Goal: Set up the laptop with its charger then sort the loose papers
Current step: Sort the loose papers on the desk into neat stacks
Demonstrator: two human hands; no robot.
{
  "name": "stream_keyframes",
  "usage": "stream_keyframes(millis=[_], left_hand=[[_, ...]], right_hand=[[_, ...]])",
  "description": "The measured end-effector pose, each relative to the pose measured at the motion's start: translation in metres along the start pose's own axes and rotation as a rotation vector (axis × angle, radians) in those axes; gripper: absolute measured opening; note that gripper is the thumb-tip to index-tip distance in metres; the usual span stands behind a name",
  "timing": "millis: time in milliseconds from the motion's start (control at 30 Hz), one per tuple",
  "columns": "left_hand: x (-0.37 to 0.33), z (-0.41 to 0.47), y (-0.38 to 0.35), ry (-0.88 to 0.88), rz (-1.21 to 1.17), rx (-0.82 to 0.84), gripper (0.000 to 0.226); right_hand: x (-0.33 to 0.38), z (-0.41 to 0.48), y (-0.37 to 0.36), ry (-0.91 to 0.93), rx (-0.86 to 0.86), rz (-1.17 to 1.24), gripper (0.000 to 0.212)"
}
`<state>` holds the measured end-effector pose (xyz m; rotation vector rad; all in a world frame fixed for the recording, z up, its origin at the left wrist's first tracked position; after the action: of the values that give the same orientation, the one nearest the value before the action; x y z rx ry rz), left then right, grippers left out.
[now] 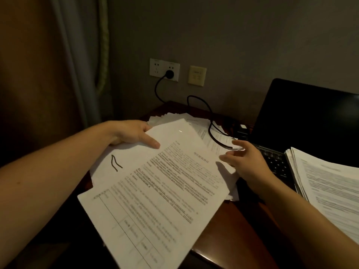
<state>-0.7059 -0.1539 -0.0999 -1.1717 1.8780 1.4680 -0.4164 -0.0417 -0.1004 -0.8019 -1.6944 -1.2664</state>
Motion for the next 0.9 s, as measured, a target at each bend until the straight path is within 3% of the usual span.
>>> stream_keyframes(millis=[100, 233, 367, 433, 600, 767, 900], left_hand=[[0.007, -0.007, 0.005, -0.036, -0.177, -0.129, 0.047], [0.010, -0.012, 0.012, -0.103, -0.381, -0.371, 0.036], [0.003, -0.012, 0.007, -0.165, -0.616, -0.559, 0.033], [-0.005, -0.011, -0.006, -0.191, -0.683, -0.547, 0.034], [-0.021, -0.013, -0.052, -0.184, -0.931, -0.311, 0.020], [-0.025, -0.010, -0.054, -0.212, -0.859, -0.393, 0.035], [-0.032, -0.012, -0.057, -0.193, -0.789, -0.455, 0.040]], right_hand=[[-0.007, -0.002, 0.001, -0.075, -0.009, 0.136, 0.077], [-0.014, -0.011, 0.000, -0.202, 0.040, 0.489, 0.076], [-0.014, -0.013, -0.014, -0.233, 0.281, 0.542, 0.049], [-0.018, -0.009, -0.014, -0.183, 0.288, 0.431, 0.034], [-0.019, -0.002, 0.022, -0.020, 0.082, 0.318, 0.014], [-0.024, 0.006, 0.045, 0.011, 0.019, 0.350, 0.013], [-0.024, 0.001, 0.034, -0.028, 0.167, 0.414, 0.010]])
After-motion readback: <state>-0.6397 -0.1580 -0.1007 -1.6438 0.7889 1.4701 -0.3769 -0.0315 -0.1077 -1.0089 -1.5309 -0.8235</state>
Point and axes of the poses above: each hand's wrist, its own z-axis towards the middle knuckle, its own y-axis out of the back of the hand, x = y × z, the point moved 9 cm from there along z, towards the middle knuckle, and after that the axes turned 8 degrees about -y, right-handed, at the moved point
